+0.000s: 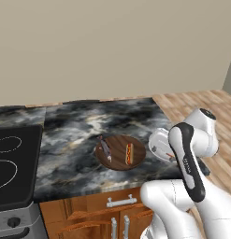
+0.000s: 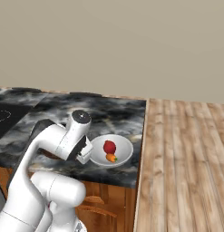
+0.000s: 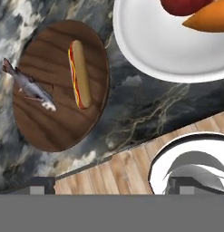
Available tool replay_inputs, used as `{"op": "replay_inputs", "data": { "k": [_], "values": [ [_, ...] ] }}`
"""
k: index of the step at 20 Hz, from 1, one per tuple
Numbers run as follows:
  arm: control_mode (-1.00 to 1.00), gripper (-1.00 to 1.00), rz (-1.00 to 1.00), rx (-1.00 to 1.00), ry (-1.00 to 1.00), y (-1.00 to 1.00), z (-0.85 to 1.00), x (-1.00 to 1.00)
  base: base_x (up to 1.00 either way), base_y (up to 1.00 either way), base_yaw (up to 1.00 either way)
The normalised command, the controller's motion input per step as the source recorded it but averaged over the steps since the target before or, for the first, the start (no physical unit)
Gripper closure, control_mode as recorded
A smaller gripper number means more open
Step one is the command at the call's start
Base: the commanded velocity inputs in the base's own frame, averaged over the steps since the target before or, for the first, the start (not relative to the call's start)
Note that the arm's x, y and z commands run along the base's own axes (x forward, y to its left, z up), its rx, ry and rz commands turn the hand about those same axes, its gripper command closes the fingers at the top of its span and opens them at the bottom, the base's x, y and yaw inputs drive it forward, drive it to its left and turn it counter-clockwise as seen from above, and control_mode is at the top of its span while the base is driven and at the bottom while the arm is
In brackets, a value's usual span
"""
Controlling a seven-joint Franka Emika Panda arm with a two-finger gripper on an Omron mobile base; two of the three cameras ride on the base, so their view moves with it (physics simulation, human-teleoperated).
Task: Place the bowl containing the hot dog and fish in the microwave. Close the microwave door and press the start button to microwave the meal.
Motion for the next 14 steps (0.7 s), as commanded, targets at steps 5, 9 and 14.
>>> {"op": "replay_inputs", "data": {
  "k": [5,9,14],
  "values": [
    [-1.00,-1.00,-0.03,0.04,0.00,0.05,-0.39,0.22,0.00,0.00,0.00],
    [-1.00,-1.00,-0.03,0.02,0.00,0.08,-0.31,0.22,0.00,0.00,0.00],
    [-1.00,-1.00,-0.03,0.00,0.00,0.13,-0.27,0.18,0.00,0.00,0.00]
  ]
}}
